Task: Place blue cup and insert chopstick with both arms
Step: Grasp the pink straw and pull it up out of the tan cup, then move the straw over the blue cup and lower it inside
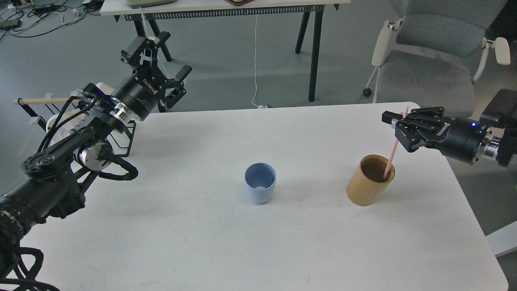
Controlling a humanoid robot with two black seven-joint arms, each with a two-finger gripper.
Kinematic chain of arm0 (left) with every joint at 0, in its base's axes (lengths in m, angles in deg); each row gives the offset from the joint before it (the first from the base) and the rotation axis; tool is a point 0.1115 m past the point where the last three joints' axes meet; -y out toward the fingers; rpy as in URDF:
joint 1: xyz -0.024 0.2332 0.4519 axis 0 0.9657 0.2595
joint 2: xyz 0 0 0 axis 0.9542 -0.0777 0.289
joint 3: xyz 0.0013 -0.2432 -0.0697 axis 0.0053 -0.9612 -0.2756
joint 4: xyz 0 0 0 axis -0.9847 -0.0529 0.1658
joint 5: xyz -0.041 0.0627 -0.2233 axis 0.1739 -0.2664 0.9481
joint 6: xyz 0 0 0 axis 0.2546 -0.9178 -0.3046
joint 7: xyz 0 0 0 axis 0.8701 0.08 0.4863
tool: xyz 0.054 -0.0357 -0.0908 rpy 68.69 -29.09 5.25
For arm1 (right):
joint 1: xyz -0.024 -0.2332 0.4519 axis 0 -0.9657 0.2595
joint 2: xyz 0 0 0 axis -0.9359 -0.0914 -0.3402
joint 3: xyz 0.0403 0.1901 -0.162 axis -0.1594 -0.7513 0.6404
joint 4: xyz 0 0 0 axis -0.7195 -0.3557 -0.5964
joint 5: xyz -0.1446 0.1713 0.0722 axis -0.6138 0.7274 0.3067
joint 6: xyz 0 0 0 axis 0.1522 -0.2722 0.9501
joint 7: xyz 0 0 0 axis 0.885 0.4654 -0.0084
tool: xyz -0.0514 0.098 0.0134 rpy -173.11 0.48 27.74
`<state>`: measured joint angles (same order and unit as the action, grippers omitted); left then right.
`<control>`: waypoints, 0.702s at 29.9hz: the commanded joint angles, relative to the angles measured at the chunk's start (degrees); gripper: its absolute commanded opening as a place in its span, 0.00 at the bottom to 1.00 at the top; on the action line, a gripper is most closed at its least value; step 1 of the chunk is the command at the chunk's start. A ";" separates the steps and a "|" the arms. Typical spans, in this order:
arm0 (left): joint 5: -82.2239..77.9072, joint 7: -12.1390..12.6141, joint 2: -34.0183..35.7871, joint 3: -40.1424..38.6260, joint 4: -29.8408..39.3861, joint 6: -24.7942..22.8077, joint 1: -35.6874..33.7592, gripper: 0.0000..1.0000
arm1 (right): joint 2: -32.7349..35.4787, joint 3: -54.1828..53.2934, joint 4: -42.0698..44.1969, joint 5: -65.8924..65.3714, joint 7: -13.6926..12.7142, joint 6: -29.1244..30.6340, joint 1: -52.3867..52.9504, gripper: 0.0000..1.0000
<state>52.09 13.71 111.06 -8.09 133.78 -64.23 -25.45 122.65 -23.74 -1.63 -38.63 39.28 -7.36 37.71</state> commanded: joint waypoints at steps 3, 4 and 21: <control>-0.01 0.00 -0.01 0.01 0.01 0.00 0.06 0.97 | 1.35 -0.65 -2.70 1.46 0.00 -0.63 2.13 0.00; -0.01 0.00 -0.01 0.01 0.01 0.00 0.06 0.97 | 1.44 -0.82 -3.05 2.34 0.00 -0.54 2.74 0.00; -0.01 0.00 0.60 0.19 -5.26 0.00 2.35 0.99 | -18.31 1.89 2.83 9.64 0.00 0.34 12.15 0.00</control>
<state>52.08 13.71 111.20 -7.90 129.32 -64.23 -23.90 110.48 -22.98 -2.24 -28.62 39.28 -6.98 48.78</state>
